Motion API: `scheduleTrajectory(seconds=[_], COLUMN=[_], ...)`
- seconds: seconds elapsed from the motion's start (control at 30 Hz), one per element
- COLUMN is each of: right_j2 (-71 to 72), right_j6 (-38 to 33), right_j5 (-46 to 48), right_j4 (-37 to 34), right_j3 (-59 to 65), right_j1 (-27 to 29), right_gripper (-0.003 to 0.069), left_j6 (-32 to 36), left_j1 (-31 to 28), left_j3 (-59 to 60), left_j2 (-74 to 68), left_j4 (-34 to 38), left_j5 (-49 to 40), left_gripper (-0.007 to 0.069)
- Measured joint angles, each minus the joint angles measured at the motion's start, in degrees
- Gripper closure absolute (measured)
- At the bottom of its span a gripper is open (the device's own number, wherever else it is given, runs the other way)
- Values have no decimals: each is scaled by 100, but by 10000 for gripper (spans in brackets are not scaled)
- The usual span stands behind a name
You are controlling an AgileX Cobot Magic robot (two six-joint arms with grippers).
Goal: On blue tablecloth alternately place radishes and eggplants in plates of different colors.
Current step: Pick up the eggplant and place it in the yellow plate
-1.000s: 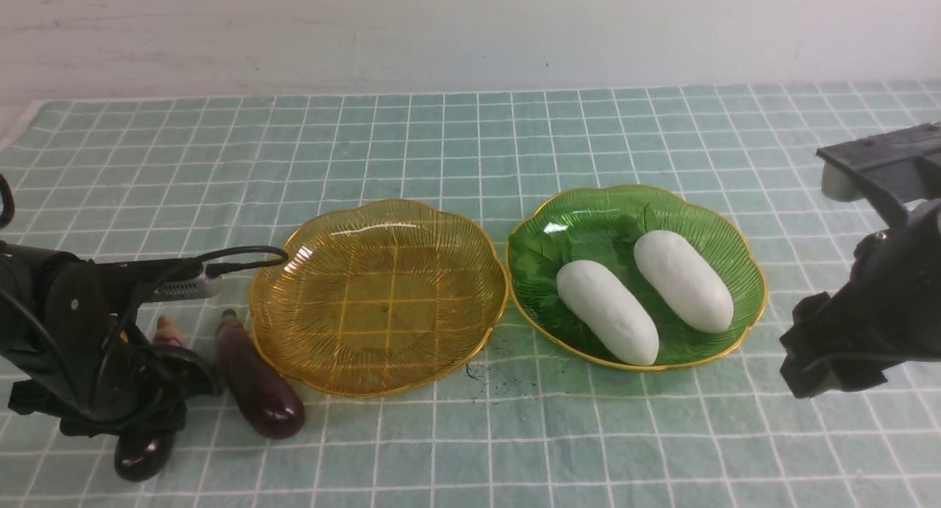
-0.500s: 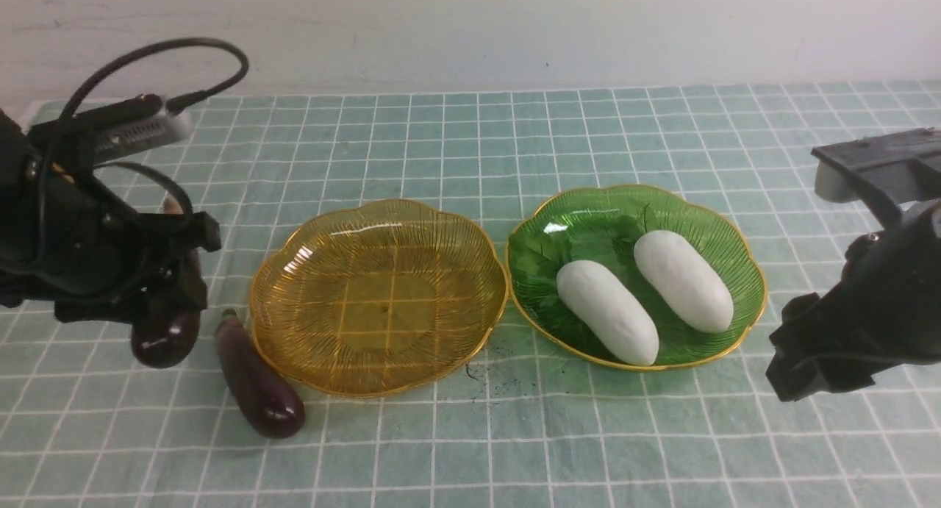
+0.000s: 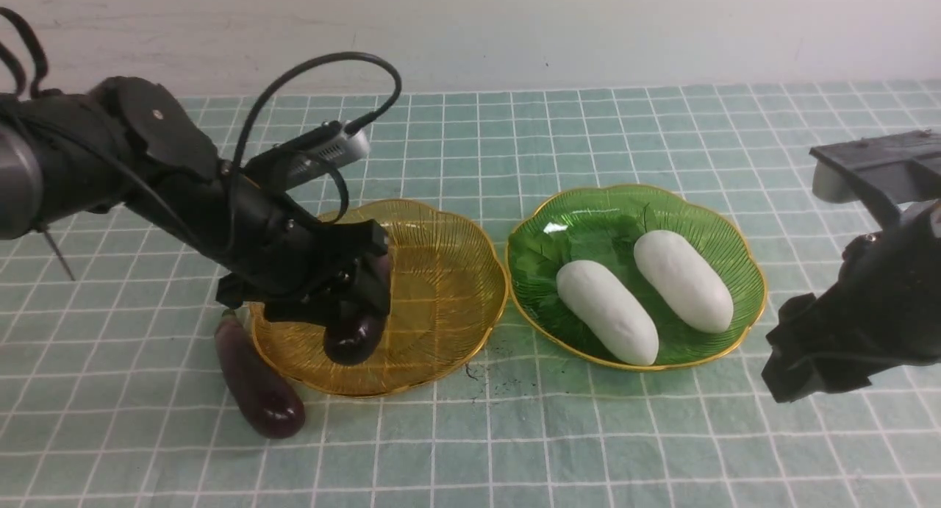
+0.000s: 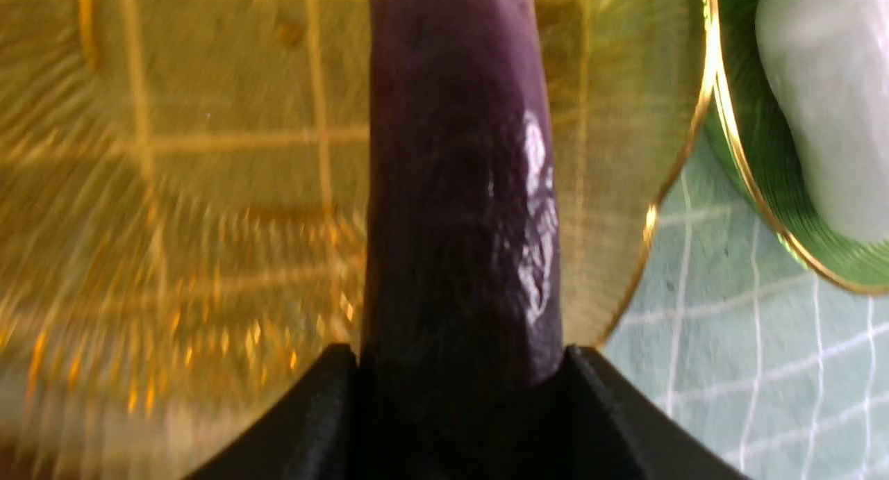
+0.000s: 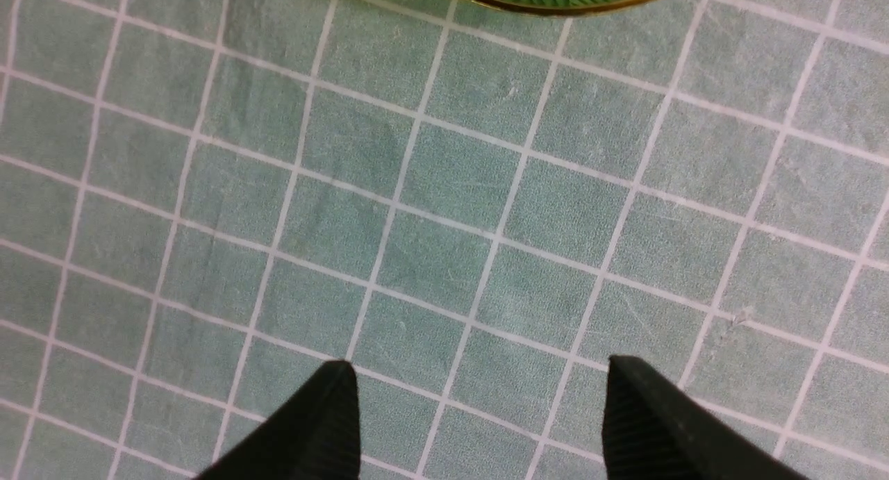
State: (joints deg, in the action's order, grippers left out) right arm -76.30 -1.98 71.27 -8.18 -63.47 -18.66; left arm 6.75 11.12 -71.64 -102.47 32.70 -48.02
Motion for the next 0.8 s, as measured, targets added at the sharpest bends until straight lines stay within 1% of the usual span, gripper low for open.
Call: scheduleTrajectory(seconds=[0.07,0.2,0.3,0.4,0.43,0.53,0.57,0.63,0.7,0.73,0.77,0.8], right_j2=[0,0,0,0,0,0,0,0,0,0,0,0], right_j6=[0,0,0,0,-7,-25,-38,-62,-85,-85,-92,-96], right_j5=[-11,-67,-91,-99,-119,-179,-195,-201,-201,-201,-201,-201], right_j4=[0,0,0,0,0,5,5,5,5,5,5,5], right_j3=[0,0,0,0,0,0,0,0,0,0,0,0], right_j1=[0,0,0,0,0,0,0,0,0,0,0,0], right_gripper=[228,228,228,228,228,228,228,228,228,228,228,228], left_j6=[0,3,3,3,3,7,7,9,15,20,21,21], left_j1=[51,69,69,69,69,21,-37,-196,-407,-428,-605,-710], left_j3=[-109,-256,-294,-333,-402,-589,-755,-1163,-1519,-1557,-1827,-1945], left_j2=[-187,-438,-558,-560,-560,-560,-560,-554,-527,-515,-449,-389], left_j4=[33,111,201,238,238,224,165,-48,-312,-344,-653,-870], left_j5=[153,220,256,239,177,-45,-245,-726,-1193,-1245,-1692,-1887], left_gripper=[295,259,193,146,137,144,158,216,301,312,398,454])
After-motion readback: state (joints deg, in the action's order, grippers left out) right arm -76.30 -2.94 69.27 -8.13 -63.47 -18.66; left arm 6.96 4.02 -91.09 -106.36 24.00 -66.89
